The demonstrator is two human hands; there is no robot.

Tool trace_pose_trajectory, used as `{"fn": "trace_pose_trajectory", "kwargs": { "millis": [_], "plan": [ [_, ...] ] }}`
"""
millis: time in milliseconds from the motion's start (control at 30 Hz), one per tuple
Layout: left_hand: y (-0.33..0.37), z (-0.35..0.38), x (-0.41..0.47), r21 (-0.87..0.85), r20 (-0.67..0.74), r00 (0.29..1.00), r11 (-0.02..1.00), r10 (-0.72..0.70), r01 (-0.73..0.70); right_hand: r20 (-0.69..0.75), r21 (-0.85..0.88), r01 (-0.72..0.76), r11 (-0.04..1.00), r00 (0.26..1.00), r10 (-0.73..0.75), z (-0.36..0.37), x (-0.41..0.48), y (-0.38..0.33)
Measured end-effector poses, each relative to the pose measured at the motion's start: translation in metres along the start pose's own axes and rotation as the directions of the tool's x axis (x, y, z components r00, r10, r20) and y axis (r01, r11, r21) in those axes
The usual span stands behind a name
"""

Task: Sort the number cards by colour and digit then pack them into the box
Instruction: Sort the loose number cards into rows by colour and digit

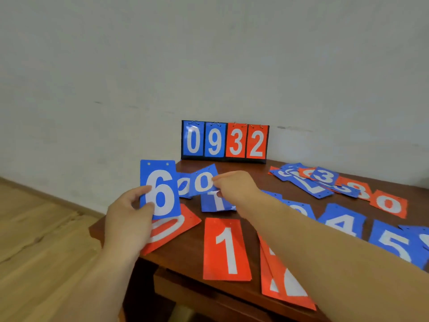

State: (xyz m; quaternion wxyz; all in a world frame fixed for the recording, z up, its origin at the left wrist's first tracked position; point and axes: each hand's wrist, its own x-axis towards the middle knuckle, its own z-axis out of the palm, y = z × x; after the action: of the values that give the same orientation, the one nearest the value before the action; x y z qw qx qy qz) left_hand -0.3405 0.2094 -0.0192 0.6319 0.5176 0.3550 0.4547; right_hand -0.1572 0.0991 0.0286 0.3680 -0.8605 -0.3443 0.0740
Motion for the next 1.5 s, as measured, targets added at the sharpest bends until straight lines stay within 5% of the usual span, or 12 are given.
{"fn": "trace_pose_trajectory", "kwargs": {
  "millis": [100,133,200,500,767,967,1267,1500],
  "plan": [
    [-0.005,-0.009,0.012,0.079,-0.007,0.999,0.996,0.045,-0.045,0.019,-0.088,-0.016,0.996,1.0,0.018,0.024,0.017,-0.015],
    [-0.006,-0.01,0.013,0.119,-0.003,0.998,0.991,0.068,-0.067,-0.001,-0.261,0.099,0.96,0.995,-0.102,0.033,0.021,-0.016],
    [-0.007,-0.013,0.014,0.196,0.012,0.993,0.974,0.116,-0.116,0.08,-0.301,0.147,0.942,0.988,-0.129,0.034,0.019,-0.018],
    [0.009,0.039,-0.031,0.295,0.264,0.946,0.919,0.186,-0.263,0.059,0.145,0.107,0.984,0.992,-0.116,-0.052,-0.055,-0.002],
    [0.021,0.128,-0.131,0.295,0.581,0.789,0.851,0.201,-0.434,-0.089,0.356,-0.028,0.934,0.994,0.064,-0.141,-0.134,0.081],
    [0.013,0.199,-0.197,0.322,0.762,0.632,0.763,0.142,-0.56,-0.232,0.331,-0.09,0.939,0.957,0.174,-0.203,-0.189,0.155],
    [-0.003,0.314,-0.257,0.279,0.879,0.466,0.682,0.102,-0.676,-0.403,0.262,-0.161,0.952,0.878,0.259,-0.287,-0.225,0.243],
    [-0.034,0.388,-0.28,0.298,0.911,0.41,0.611,0.046,-0.733,-0.459,0.093,-0.293,0.951,0.835,0.302,-0.321,-0.214,0.297]
  ]
}}
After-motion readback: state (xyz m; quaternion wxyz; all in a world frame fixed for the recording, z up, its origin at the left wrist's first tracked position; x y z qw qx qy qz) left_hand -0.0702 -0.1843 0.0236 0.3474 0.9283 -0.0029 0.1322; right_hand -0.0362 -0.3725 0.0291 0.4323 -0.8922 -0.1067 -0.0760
